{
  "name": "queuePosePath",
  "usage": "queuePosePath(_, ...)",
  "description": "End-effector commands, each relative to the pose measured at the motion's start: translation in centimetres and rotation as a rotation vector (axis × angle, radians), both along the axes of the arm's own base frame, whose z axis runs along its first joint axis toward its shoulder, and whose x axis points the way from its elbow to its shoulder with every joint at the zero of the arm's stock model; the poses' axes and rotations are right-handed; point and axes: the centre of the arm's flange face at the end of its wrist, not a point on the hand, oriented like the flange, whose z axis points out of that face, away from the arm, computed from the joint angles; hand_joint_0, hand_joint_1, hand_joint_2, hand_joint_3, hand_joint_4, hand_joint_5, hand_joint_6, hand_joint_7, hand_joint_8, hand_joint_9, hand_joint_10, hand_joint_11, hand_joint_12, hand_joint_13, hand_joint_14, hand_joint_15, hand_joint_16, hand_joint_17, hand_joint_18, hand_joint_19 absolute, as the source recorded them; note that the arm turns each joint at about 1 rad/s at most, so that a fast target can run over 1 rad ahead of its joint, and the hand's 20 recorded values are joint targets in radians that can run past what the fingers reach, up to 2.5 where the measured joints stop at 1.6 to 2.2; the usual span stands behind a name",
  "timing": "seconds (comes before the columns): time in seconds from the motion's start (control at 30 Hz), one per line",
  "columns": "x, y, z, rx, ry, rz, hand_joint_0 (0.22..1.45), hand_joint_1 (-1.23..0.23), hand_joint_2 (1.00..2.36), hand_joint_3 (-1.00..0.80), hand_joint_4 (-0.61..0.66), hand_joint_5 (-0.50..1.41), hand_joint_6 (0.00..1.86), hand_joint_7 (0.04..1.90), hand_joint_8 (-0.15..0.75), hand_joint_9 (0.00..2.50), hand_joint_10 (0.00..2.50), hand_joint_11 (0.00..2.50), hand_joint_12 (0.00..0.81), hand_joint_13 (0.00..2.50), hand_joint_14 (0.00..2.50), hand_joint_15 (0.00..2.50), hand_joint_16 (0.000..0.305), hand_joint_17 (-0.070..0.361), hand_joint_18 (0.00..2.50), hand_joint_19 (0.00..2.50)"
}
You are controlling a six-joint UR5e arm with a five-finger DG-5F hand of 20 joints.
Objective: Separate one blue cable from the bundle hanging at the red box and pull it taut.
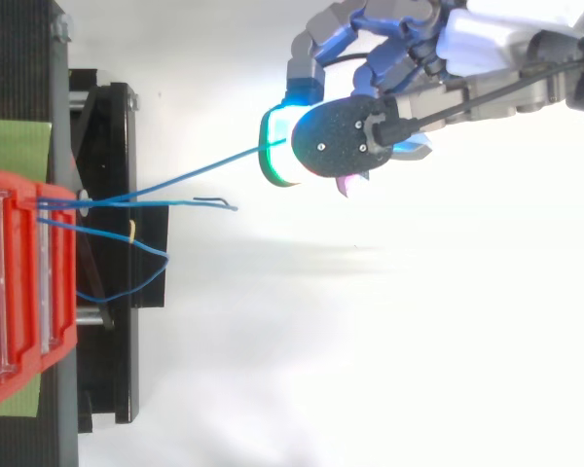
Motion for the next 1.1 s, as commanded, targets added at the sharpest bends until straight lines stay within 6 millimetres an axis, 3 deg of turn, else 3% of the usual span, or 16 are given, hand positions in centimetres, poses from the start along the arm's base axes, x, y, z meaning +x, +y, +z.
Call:
queuePosePath(0.0, 0.01, 0.00, 0.02, 0.003, -0.001, 0.000, 0.66, -0.62, 1.00, -0.46, 0.01, -0.23, 0.92, 0.95, 0.250, 0.90, 1.03, 1.38, 0.329, 1.00, 0.03, 0.87, 0.041, 0.092, 0.67, 0.54)
queuePosePath(0.37, 0.06, 0.22, -0.09, 0.006, 0.000, 0.002, 0.66, -0.66, 1.02, -0.30, -0.09, -0.22, 0.94, 1.03, 0.249, 0.92, 0.99, 1.42, 0.333, 1.00, 0.02, 0.88, 0.040, 0.090, 0.66, 0.54)
queuePosePath(0.73, 0.04, 0.33, -0.16, -0.002, 0.003, 0.005, 0.70, -0.68, 1.02, -0.32, -0.19, -0.22, 0.93, 1.06, 0.228, 0.92, 0.95, 1.43, 0.332, 0.99, 0.03, 0.89, 0.040, 0.090, 0.66, 0.55)
queuePosePath(0.87, 0.07, 0.41, -0.15, -0.004, 0.002, 0.004, 0.68, -0.68, 1.00, -0.50, -0.07, -0.22, 0.92, 0.99, 0.232, 0.90, 0.95, 1.42, 0.331, 0.98, 0.03, 0.89, 0.039, 0.088, 0.65, 0.55)
queuePosePath(1.07, 0.08, 0.41, -0.09, -0.004, 0.002, 0.004, 0.56, -0.61, 1.00, -0.50, 0.03, -0.22, 0.91, 0.93, 0.254, 0.89, 0.94, 1.40, 0.340, 0.97, 0.02, 0.88, 0.041, 0.092, 0.64, 0.55)
